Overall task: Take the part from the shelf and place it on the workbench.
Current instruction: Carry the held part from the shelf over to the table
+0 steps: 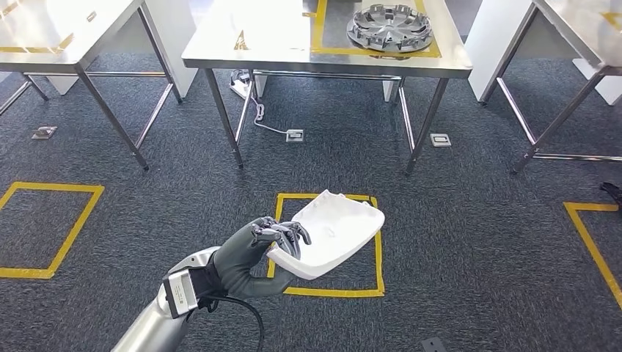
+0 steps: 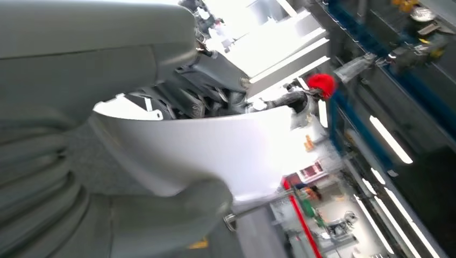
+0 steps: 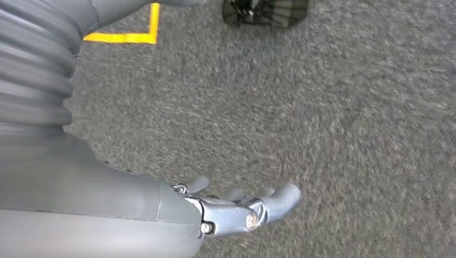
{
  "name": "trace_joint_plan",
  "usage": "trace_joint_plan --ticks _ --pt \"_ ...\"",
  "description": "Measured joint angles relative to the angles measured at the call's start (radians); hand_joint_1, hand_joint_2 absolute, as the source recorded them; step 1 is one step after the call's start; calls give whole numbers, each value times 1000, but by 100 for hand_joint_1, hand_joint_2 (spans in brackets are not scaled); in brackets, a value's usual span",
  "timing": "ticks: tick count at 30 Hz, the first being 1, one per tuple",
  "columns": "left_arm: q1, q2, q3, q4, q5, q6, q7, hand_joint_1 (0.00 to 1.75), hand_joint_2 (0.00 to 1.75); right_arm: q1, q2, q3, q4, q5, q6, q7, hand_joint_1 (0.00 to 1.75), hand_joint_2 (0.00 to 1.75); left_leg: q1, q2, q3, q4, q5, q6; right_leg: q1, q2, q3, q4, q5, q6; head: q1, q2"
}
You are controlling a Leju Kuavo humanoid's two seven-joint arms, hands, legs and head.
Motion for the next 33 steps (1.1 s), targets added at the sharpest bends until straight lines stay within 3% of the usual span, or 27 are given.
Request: trace_joint_plan --ticks 3,4,6,7,8,9,11,13,16,18,19,22,23,24,26,28,31,33 --pt "4 3 2 -16 -31 31 0 175 175 -2 2 1 -1 -3 3 -2 0 175 7 -2 16 -12 -7 16 -3 0 -10 40 -25 17 3 0" --pt "4 3 3 -19 -41 40 -1 175 175 -1 2 1 -1 -4 3 -4 0 175 10 -1 24 -15 -10 21 -4 0 -36 90 -45 22 6 0" --pt "3 3 4 -21 -43 48 -1 175 175 2 3 1 -1 -8 2 -7 0 175 10 -1 33 -16 -21 25 -6 1 -119 223 -90 29 11 0" --pt "2 3 5 -20 -39 49 -1 175 175 5 2 1 -1 -10 1 -9 0 175 10 -2 39 -15 -27 25 -6 1 -156 270 -95 31 12 0" --pt "2 3 5 -20 -34 49 0 175 175 7 2 1 -1 -12 1 -12 0 175 11 -3 46 -15 -34 23 -7 1 -178 283 -79 33 13 0" --pt "0 3 5 -19 -30 49 0 175 175 9 2 1 -1 -13 0 -14 0 175 11 -4 56 -14 -42 22 -9 1 -180 256 -42 33 14 0" --pt "-3 2 5 -19 -26 51 0 175 175 10 2 1 -1 -15 0 -19 0 175 12 -5 77 -13 -59 14 -10 1 -138 122 55 32 16 0" --pt "-8 0 5 -19 -26 59 0 175 175 10 2 1 -1 -17 0 -22 0 175 9 -6 89 -12 -76 3 -7 2 -98 23 96 22 17 0" --pt "-10 -1 7 -23 -29 74 0 175 175 9 2 1 -1 -21 0 -28 0 175 9 -6 100 -18 -92 -14 -3 3 -86 5 83 -1 17 0" --pt "-11 -2 12 -29 -30 81 0 175 175 9 2 1 -1 -23 -1 -29 0 175 11 -4 95 13 -108 -26 -6 2 -70 0 75 -15 13 0" --pt "-11 -2 15 -31 -32 85 -1 175 175 9 2 1 -1 -23 -1 -29 0 175 12 -3 75 59 -127 -31 -8 2 -60 -2 69 -21 10 0" --pt "-3 1 26 -31 -38 99 -1 175 175 10 2 1 -1 -21 1 -26 0 175 15 -2 -50 257 -183 -39 -7 2 -35 -2 46 -28 3 0" --pt "1 2 29 -31 -40 103 -1 175 175 12 2 1 -1 -21 2 -26 0 175 15 -2 -78 284 -174 -39 -7 2 -25 -2 38 -28 2 0" --pt "4 3 33 -31 -42 107 -1 175 175 14 2 1 -1 -20 4 -25 0 175 15 -2 -87 270 -144 -38 -7 3 -13 -2 29 -27 1 0" --pt "6 4 41 -31 -43 111 0 175 175 17 2 1 -1 -17 7 -25 0 175 14 3 -55 145 -44 -30 -7 4 12 -3 9 -22 -2 0" --pt "5 4 52 -31 -42 113 0 175 175 18 2 2 -1 -7 10 -23 0 175 8 13 -14 30 7 -18 -2 2 32 -4 -12 -11 -5 0" --pt "2 5 66 -31 -34 115 0 175 175 20 1 8 -1 7 20 -17 0 175 7 6 6 -1 -5 2 1 -6 53 -5 -21 8 -4 0" --pt "-1 7 74 -30 -30 116 0 175 175 20 2 10 -1 3 25 -22 0 175 10 -2 24 -6 -12 17 -2 -7 50 27 -28 17 -2 0"
